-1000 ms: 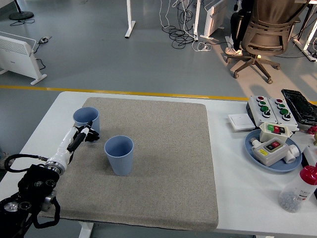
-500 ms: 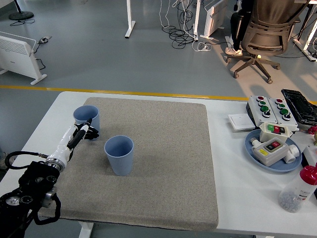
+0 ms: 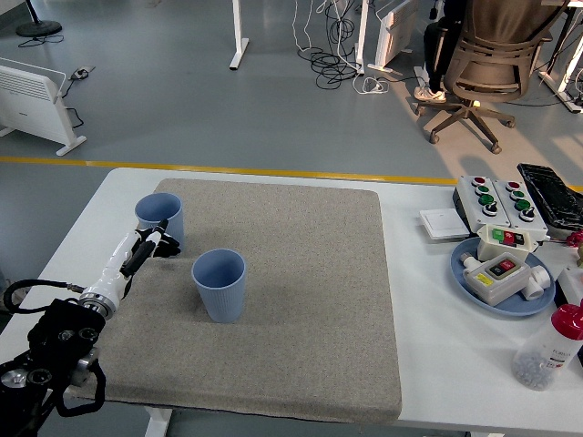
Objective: Push cup pick cup insert cup
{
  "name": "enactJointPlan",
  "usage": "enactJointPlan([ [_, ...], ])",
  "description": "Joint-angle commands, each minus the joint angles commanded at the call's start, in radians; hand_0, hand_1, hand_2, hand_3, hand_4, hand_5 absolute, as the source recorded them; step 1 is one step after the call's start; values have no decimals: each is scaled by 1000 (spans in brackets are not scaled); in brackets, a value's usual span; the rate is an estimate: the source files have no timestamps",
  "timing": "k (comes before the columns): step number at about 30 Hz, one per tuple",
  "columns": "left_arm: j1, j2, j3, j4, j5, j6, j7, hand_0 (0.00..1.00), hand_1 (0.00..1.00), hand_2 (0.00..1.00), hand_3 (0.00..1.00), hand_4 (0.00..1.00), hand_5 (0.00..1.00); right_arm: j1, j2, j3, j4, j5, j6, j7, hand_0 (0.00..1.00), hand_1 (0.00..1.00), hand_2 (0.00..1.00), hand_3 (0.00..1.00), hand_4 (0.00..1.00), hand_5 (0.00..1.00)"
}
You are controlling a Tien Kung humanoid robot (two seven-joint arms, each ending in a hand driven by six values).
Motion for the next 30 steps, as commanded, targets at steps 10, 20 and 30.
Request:
enactJointPlan([
  [10,111,104,-159,-227,155,-33,87,511,535,494,475,717,998,-4,-8,-18,-2,42,-6,10,669,615,628,585,140,490],
  [20,84,245,-214,-474,378,-104,184,527,583,577,577,852,998,-8,-12,-18,-1,46,-7,7,669,615,627,585,142,488],
  [30,-65,368,-51,-642,631,-333,265,773,821,900,864,938,747,-10,-13,-19,1,49,-9,3,670,615,627,585,146,493],
])
